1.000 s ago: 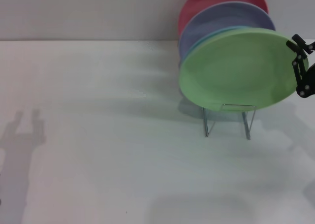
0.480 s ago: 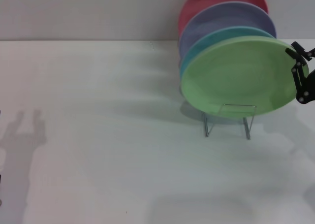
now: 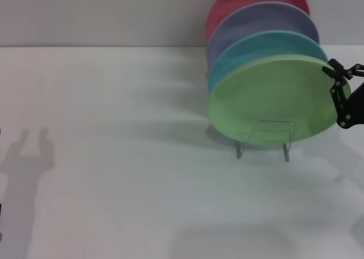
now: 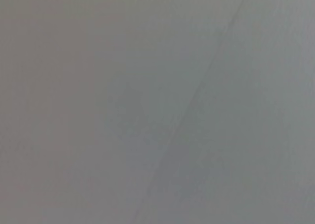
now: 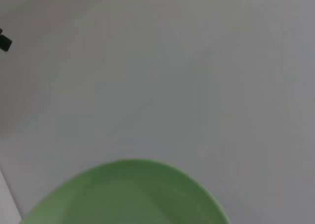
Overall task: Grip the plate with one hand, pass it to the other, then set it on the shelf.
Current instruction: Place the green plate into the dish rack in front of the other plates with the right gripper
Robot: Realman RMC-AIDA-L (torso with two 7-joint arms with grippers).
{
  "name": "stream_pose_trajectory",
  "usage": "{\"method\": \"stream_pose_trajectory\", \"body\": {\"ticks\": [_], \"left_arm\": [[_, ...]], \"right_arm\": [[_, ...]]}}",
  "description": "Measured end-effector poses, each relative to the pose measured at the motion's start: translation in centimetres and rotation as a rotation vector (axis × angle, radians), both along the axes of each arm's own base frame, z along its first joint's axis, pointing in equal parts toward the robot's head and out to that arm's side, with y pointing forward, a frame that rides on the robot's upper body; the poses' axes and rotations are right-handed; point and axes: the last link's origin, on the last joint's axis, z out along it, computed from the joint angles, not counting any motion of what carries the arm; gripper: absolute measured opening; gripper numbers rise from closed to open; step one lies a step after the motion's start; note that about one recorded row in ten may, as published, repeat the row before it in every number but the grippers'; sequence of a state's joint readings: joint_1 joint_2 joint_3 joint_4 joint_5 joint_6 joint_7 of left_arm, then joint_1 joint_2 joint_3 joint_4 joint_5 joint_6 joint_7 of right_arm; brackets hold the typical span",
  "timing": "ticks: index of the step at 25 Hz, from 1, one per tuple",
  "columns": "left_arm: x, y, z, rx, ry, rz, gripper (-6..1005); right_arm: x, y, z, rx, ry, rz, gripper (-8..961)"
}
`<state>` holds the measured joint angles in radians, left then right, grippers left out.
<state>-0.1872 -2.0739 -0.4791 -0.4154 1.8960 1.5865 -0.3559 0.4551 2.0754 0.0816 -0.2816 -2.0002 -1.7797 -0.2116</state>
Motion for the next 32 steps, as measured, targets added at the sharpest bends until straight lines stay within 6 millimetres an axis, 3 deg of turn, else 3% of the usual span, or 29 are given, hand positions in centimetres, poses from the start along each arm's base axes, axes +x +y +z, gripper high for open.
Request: {"method": "stream_pose_trajectory", "body": {"ticks": [32], "left_arm": [[0.15, -0.62, -0.08, 0.009, -0.023, -0.002, 432]], "right_arm": [[0.88, 0.02, -0.30, -0.021, -0.035, -0.046, 106]]}}
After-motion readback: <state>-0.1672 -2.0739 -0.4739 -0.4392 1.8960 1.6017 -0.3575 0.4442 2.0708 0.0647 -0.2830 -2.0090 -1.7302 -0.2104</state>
